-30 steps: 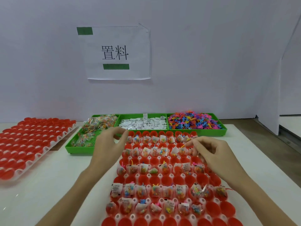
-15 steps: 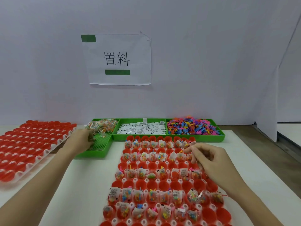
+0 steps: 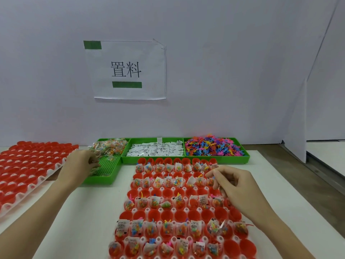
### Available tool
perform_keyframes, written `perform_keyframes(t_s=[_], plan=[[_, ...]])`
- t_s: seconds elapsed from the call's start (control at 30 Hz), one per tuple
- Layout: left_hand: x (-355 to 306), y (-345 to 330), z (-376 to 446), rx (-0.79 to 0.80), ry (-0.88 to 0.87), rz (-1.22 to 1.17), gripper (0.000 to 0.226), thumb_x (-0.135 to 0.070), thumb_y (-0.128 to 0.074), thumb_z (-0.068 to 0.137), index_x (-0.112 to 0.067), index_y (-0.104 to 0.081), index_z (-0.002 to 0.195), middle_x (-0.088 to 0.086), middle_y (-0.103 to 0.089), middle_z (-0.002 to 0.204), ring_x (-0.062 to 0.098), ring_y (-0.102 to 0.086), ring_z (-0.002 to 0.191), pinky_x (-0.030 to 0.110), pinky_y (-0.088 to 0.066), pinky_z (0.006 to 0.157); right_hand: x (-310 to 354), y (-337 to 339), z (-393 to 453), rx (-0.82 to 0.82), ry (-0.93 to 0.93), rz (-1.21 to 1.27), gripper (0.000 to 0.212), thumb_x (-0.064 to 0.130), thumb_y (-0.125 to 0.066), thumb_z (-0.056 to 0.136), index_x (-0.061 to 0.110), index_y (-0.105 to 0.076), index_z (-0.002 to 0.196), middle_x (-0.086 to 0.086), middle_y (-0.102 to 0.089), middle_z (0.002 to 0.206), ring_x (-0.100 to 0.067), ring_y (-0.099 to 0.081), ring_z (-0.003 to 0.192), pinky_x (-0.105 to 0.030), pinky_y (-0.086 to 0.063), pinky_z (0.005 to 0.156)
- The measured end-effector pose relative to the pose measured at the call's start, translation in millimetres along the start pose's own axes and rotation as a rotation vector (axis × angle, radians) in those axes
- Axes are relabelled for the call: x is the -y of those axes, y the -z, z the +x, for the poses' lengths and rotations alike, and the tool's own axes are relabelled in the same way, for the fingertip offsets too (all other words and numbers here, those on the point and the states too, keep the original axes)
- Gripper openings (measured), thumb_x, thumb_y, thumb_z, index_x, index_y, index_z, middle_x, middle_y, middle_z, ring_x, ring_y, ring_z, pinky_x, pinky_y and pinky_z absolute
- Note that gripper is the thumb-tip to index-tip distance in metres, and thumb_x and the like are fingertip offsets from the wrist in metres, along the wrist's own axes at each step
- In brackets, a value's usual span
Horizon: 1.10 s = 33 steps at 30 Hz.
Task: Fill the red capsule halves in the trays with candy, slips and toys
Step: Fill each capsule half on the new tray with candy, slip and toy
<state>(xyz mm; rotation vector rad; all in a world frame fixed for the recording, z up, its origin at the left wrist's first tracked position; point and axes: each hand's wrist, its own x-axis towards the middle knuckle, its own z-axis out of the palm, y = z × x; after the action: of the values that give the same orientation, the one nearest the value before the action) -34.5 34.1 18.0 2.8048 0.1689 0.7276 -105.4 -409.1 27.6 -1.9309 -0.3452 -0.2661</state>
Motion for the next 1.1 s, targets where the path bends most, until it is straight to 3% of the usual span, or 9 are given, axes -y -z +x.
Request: perform_keyframes(t_s=[0.13, 0.23, 0.33, 0.53, 0.73, 0.87, 0.97, 1.03, 1.1], plan=[[-16.0, 2.2, -3.1, -0.132, -0.031, -0.148, 0.012, 0.0, -0.085, 0.078, 0.001, -0.081, 0.089, 0.017, -0.077, 0.08, 0.021, -0.06, 0.064, 0.03, -0.047, 0.068, 1.8, 1.6, -1.0, 0.0, -0.005, 0.0, 0.024, 0.019, -0.058, 0.102, 0.027, -0.078, 0.089, -0.002, -0.069, 0.069, -0.006, -0.055, 0.051, -0.02, -0.046, 0.053], [-54.1, 9.6, -16.8, -0.165, 0.012, -0.407, 0.022, -0.01, -0.086, 0.079, -0.006, -0.077, 0.099, 0.005, -0.076, 0.074, 0.009, -0.068, 0.052, 0.007, -0.052, 0.061, 3.0, 1.2, -1.7, -0.003, -0.001, -0.002, 0.024, 0.019, -0.058, 0.101, 0.027, -0.078, 0.09, -0.002, -0.069, 0.069, -0.006, -0.054, 0.051, -0.019, -0.046, 0.053], [-104.3, 17.5, -41.7, -0.132, -0.002, -0.711, 0.024, -0.017, -0.088, 0.074, -0.013, -0.072, 0.092, -0.002, -0.075, 0.072, 0.009, -0.071, 0.053, 0.017, -0.058, 0.059, 4.4, 0.6, -3.1, -0.001, 0.003, 0.004, 0.025, 0.019, -0.058, 0.102, 0.028, -0.078, 0.088, -0.003, -0.069, 0.068, -0.008, -0.053, 0.049, -0.02, -0.045, 0.05], [-160.7, 26.9, -91.1, 0.125, 0.042, -1.124, 0.014, -0.022, -0.087, 0.075, -0.022, -0.083, 0.088, 0.003, -0.08, 0.085, 0.02, -0.078, 0.078, 0.027, -0.063, 0.073, 1.0, 2.7, -6.6, 0.015, -0.026, 0.003, 0.026, 0.02, -0.058, 0.102, 0.028, -0.078, 0.087, -0.003, -0.068, 0.067, -0.009, -0.052, 0.049, -0.02, -0.044, 0.049], [-144.6, 35.0, -98.4, 0.285, -0.03, -1.13, 0.017, -0.021, -0.08, 0.08, -0.027, -0.084, 0.096, -0.005, -0.08, 0.103, 0.013, -0.076, 0.097, 0.019, -0.059, 0.084, -0.4, -3.0, -2.2, -0.001, -0.007, -0.069, 0.025, 0.022, -0.059, 0.101, 0.032, -0.077, 0.088, 0.001, -0.07, 0.069, -0.008, -0.057, 0.051, -0.018, -0.048, 0.052], [-139.1, 32.7, -98.1, 0.222, -0.022, -1.056, 0.012, -0.022, -0.083, 0.077, -0.027, -0.085, 0.087, 0.002, -0.074, 0.095, 0.014, -0.07, 0.072, 0.024, -0.06, 0.07, 10.9, -22.9, 33.0, 0.074, 0.057, -0.259, 0.016, 0.028, -0.061, 0.099, 0.036, -0.074, 0.093, 0.016, -0.071, 0.078, -0.003, -0.067, 0.072, -0.013, -0.052, 0.066], [-137.5, 33.2, -98.1, 0.192, -0.048, -1.01, 0.018, -0.028, -0.084, 0.076, -0.033, -0.083, 0.093, 0.007, -0.071, 0.083, 0.02, -0.066, 0.063, 0.027, -0.056, 0.058, 16.7, -42.0, 79.2, 0.125, 0.099, -0.392, 0.012, 0.026, -0.063, 0.099, 0.028, -0.074, 0.097, 0.016, -0.07, 0.075, 0.004, -0.065, 0.073, -0.007, -0.047, 0.068], [-135.4, 33.8, -99.1, 0.196, -0.027, -1.039, 0.022, -0.027, -0.087, 0.076, -0.031, -0.081, 0.096, 0.006, -0.073, 0.082, 0.024, -0.069, 0.058, 0.03, -0.056, 0.051, 18.0, -55.5, 110.6, 0.163, 0.1, -0.461, 0.014, 0.025, -0.063, 0.1, 0.021, -0.076, 0.103, 0.014, -0.072, 0.084, 0.004, -0.063, 0.076, -0.012, -0.047, 0.077], [-134.5, 33.1, -99.9, 0.187, -0.019, -1.05, 0.02, -0.024, -0.089, 0.074, -0.028, -0.081, 0.093, 0.005, -0.074, 0.084, 0.026, -0.069, 0.053, 0.029, -0.055, 0.046, 15.2, -68.4, 138.3, 0.216, 0.067, -0.524, 0.017, 0.023, -0.063, 0.1, 0.014, -0.077, 0.107, 0.002, -0.076, 0.095, -0.006, -0.066, 0.085, -0.024, -0.052, 0.084]])
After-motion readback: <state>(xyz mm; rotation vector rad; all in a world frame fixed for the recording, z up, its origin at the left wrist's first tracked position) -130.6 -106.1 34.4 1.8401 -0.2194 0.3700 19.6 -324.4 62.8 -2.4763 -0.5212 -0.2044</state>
